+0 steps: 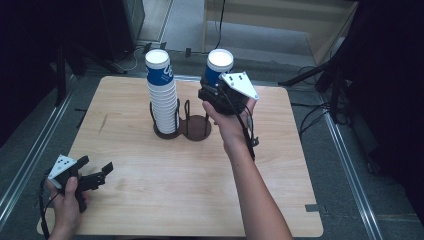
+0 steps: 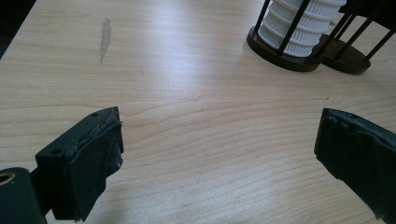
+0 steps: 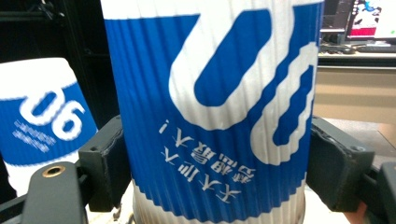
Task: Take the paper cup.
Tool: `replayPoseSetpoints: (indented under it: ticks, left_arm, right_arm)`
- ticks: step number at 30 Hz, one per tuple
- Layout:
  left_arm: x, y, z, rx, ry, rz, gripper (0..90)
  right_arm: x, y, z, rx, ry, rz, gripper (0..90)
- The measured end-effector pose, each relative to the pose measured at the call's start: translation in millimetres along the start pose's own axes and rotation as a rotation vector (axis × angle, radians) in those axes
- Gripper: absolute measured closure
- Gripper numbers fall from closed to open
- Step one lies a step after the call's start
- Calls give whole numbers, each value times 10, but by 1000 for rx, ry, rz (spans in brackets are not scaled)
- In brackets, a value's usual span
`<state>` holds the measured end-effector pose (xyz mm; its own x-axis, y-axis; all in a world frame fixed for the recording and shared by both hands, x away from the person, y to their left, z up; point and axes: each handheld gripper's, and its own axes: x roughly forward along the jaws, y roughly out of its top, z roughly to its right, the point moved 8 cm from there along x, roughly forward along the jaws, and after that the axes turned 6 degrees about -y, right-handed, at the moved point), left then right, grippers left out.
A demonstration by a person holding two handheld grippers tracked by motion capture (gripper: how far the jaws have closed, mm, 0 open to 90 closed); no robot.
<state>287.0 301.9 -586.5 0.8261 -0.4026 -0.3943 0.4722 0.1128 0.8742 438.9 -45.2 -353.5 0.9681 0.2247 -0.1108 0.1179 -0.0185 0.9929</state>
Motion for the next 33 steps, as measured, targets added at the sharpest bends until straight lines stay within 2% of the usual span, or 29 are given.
replayPoseSetpoints:
  ticks: [13,17,24,33]
  left_arm:
    - [-1,0,0,-2,2,0,21]
    - [-1,0,0,-2,2,1,21]
    - [-1,0,0,-2,2,0,21]
    - [-1,0,-1,2,3,1,21]
  right_arm:
    - [-176,-323,385,22,-49,-35,187]
    - [-211,-395,467,24,-63,-41,187]
    - [-308,-532,683,37,-107,-54,187]
    - [-400,-713,867,47,-135,-69,187]
